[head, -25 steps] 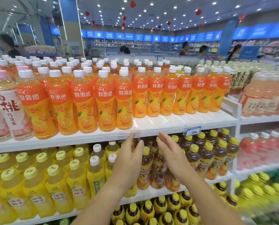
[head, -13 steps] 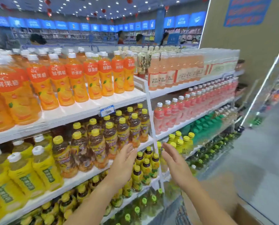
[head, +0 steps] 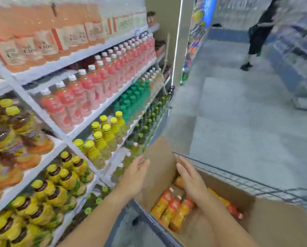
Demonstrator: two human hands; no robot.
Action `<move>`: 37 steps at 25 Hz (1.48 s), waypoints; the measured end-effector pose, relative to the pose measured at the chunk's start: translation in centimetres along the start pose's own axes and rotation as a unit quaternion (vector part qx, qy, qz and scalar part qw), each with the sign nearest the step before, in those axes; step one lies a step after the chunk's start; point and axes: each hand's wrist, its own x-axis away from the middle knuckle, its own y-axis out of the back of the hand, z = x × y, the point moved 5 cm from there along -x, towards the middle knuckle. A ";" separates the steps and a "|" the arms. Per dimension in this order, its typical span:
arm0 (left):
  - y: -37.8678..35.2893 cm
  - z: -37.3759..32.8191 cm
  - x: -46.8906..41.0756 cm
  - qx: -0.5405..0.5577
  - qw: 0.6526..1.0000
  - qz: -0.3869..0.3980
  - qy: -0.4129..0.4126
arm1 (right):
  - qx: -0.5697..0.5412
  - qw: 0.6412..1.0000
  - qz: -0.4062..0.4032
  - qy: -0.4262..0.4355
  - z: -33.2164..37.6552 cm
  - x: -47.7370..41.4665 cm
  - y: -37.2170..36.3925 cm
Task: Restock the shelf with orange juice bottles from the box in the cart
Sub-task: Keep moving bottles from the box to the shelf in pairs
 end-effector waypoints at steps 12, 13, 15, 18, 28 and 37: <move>-15.4 12.7 -12.8 -0.143 0.954 0.246 0.092 | -0.026 0.950 -0.168 -0.262 -16.8 -0.5 4.8; -16.0 14.3 -13.4 -0.160 0.948 0.255 0.108 | -0.029 0.944 -0.163 -0.284 -18.6 -0.7 4.5; -17.3 18.3 -14.9 -0.195 0.935 0.265 0.135 | -0.033 0.933 -0.149 -0.326 -22.3 -1.4 3.4; -19.2 23.9 -17.3 -0.231 0.921 0.260 0.176 | -0.050 0.915 -0.139 -0.376 -28.0 -2.7 1.5; -24.6 34.8 -21.3 -0.386 0.879 0.194 0.202 | -0.061 0.893 -0.108 -0.432 -42.2 -7.0 -3.4; -25.2 37.5 -20.6 -0.508 0.836 0.176 0.109 | -0.020 0.870 -0.163 -0.466 -47.3 -10.6 -4.4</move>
